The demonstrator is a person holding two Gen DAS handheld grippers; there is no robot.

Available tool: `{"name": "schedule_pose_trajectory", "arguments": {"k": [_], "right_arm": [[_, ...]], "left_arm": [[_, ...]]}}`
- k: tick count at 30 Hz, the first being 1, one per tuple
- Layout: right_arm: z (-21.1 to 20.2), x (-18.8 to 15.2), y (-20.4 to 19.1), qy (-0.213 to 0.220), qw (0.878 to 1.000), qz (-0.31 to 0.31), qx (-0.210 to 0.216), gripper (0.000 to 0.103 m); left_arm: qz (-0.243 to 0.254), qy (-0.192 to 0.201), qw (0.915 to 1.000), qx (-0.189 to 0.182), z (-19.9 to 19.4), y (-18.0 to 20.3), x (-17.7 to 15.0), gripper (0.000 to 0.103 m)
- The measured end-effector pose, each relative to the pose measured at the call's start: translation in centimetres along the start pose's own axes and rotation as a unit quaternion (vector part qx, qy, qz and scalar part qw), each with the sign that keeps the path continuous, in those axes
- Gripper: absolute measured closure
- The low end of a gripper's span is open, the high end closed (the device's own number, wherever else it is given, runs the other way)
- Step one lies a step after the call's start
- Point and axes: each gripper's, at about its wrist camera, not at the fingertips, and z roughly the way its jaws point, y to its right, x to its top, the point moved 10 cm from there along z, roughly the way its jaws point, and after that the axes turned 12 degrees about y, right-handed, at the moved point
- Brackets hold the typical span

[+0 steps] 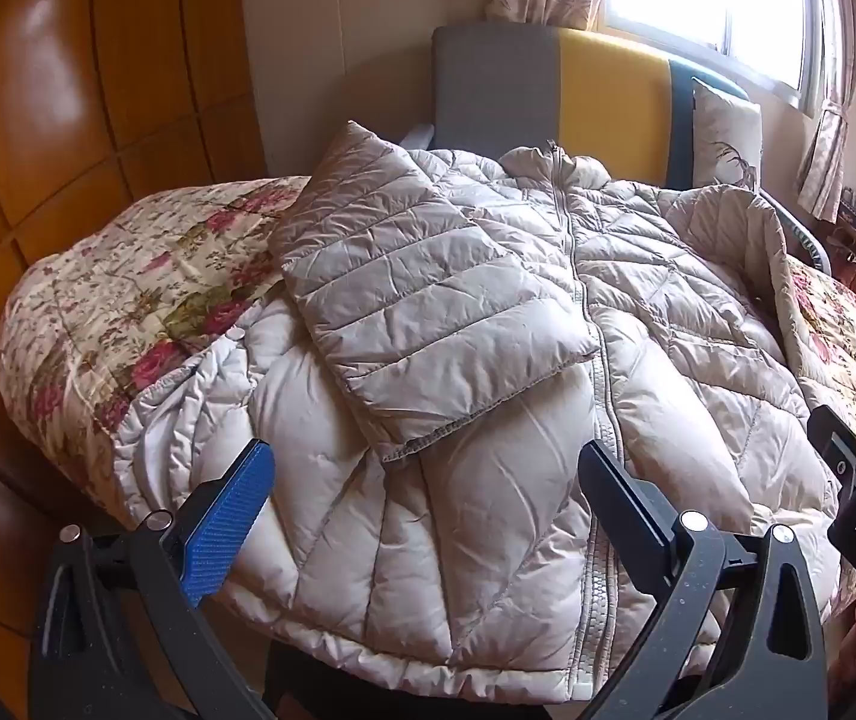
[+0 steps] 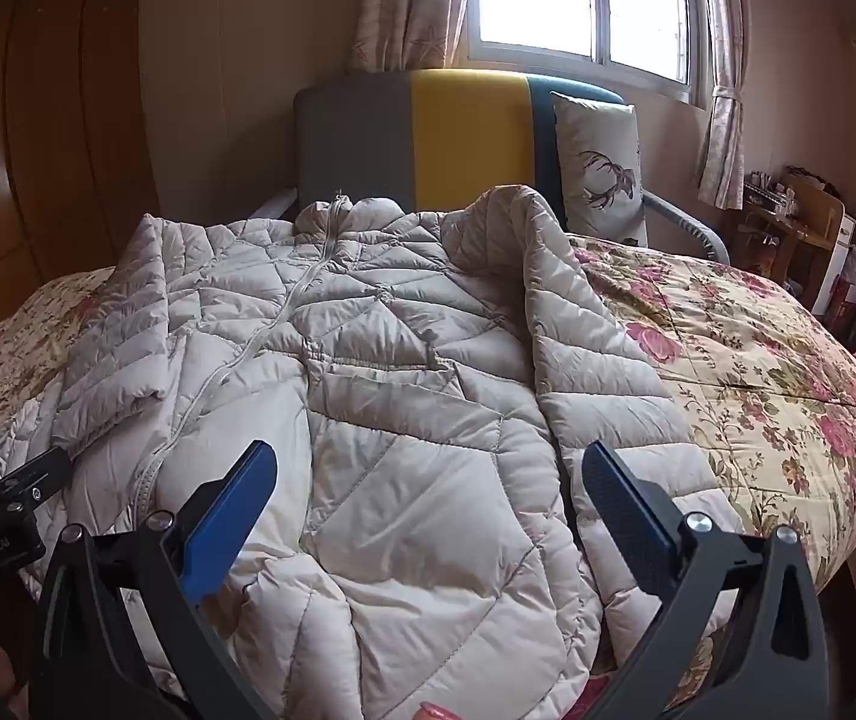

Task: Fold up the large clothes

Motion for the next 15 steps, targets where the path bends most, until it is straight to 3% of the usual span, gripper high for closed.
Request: {"name": "schedule_pose_trajectory", "arguments": {"k": [15], "right_arm": [[0.23, -0.09, 0.40, -0.005, 1.000, 0.007, -0.002, 0.002]], "left_arm": [[-0.003, -0.005, 1.0000, -0.001, 0.26, -0.32, -0.46, 0.003]]}}
